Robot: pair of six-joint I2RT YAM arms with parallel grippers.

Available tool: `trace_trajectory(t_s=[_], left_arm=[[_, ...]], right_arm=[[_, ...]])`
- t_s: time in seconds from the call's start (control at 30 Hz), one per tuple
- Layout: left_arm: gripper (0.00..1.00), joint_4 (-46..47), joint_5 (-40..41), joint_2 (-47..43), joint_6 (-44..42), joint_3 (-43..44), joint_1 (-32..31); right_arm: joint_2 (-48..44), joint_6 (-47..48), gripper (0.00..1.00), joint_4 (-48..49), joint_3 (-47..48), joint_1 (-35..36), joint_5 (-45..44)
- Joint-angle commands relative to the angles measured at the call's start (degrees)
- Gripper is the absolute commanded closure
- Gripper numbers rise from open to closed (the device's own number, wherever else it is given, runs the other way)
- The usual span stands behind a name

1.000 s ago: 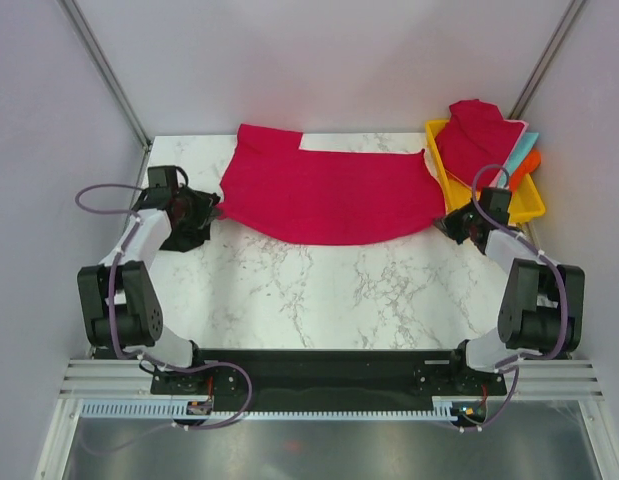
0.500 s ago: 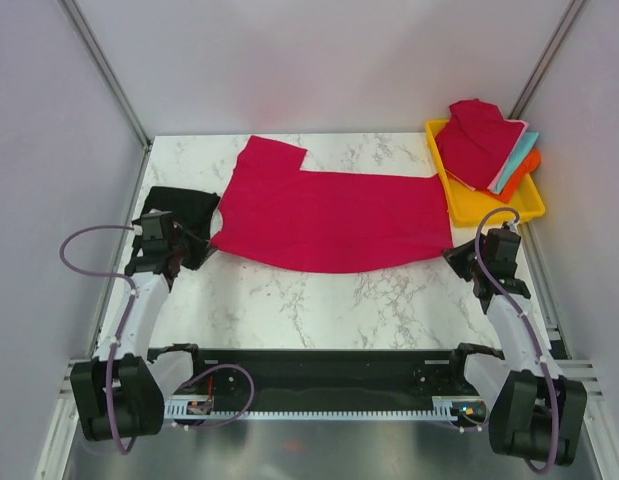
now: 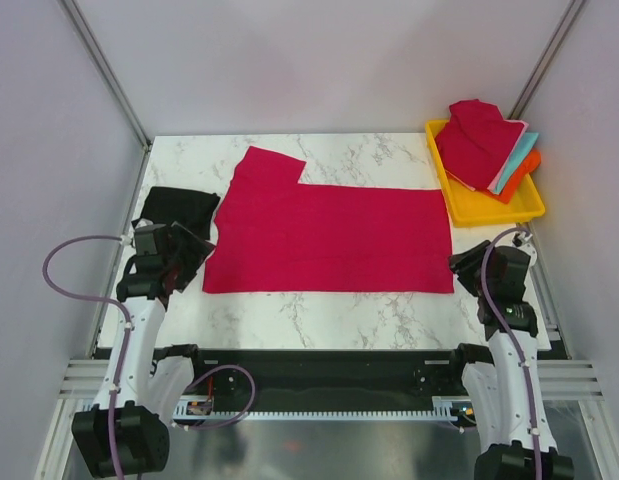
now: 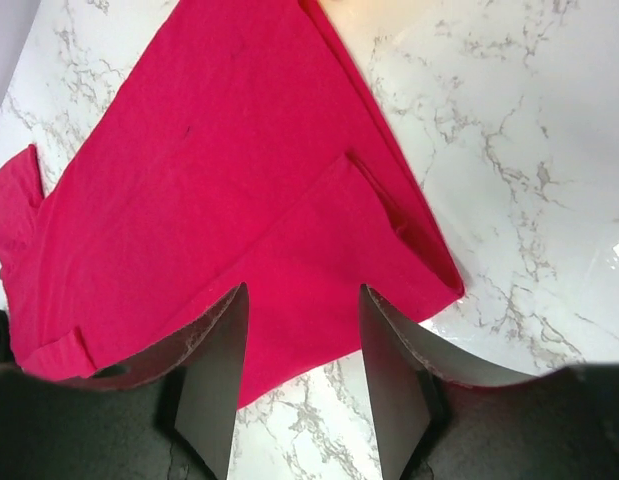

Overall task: Fold and stack the t-shirts
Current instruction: Fold the tshirt

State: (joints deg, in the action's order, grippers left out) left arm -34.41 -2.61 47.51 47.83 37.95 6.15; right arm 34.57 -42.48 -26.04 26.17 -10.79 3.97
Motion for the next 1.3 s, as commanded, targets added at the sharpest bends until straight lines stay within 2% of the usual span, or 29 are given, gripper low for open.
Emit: trace_trajectory(t_s=[0.0,0.17,0.27,0.47,0.5,0.6,0.8,0.97,1.0,1.03,1.1,1.2,1.27], left_arm=[[0.09,0.22,1.04,1.7,-2.04,2.11,0.26],[0.09,4.87,-3.1,10.4,-6.96,8.61,0.18],[0.09,9.62,-5.73,15.84,-8.63,11.95,0.09],[0.06,18.23,-9.95,30.32,-8.2,20.29,-1.49],[0.06,18.76,-10.3,32.1,-7.59,21.45,-1.58],[0.06,20.88,-11.18,40.34,-5.39,26.72,-2.11],[0.07,25.62,-11.81,55.29,-3.19,39.28,-4.3],[0.08,25.27,-10.49,66.65,-4.85,54.31,-4.57],[0.04,25.27,-9.53,68.4,-5.38,56.07,-4.57],[0.0,25.36,-9.0,71.12,-6.95,59.05,-4.66],[0.0,25.54,-6.45,73.68,-9.76,61.79,-4.66],[0.01,25.27,-3.19,78.95,-11.01,67.76,-4.75],[0.03,23.35,-2.84,84.56,-11.62,74.78,-4.66]], right_arm=[[1.46,2.83,0.44,-0.59,3.53,-0.29,-2.12],[13.67,6.78,0.52,4.59,9.85,-0.11,1.39],[21.05,7.67,0.53,7.75,13.71,1.82,1.48],[37.73,7.85,0.52,13.81,22.67,14.37,-8.52],[37.77,7.59,0.52,14.43,23.91,15.26,-8.54],[47.84,7.23,0.52,16.28,29.01,17.02,-10.03],[59.63,8.73,0.52,17.69,38.15,20.44,-15.21],[66.67,9.96,0.48,13.66,48.34,27.57,-22.15],[67.73,9.79,0.48,13.56,49.05,28.36,-21.73],[67.82,9.09,0.48,14.08,48.45,28.45,-21.63],[67.74,8.64,0.47,19.61,46.26,28.45,-21.63],[69.23,9.09,0.49,16.12,49.32,28.45,-26.01],[68.71,8.21,0.5,17.24,47.93,28.36,-23.84]])
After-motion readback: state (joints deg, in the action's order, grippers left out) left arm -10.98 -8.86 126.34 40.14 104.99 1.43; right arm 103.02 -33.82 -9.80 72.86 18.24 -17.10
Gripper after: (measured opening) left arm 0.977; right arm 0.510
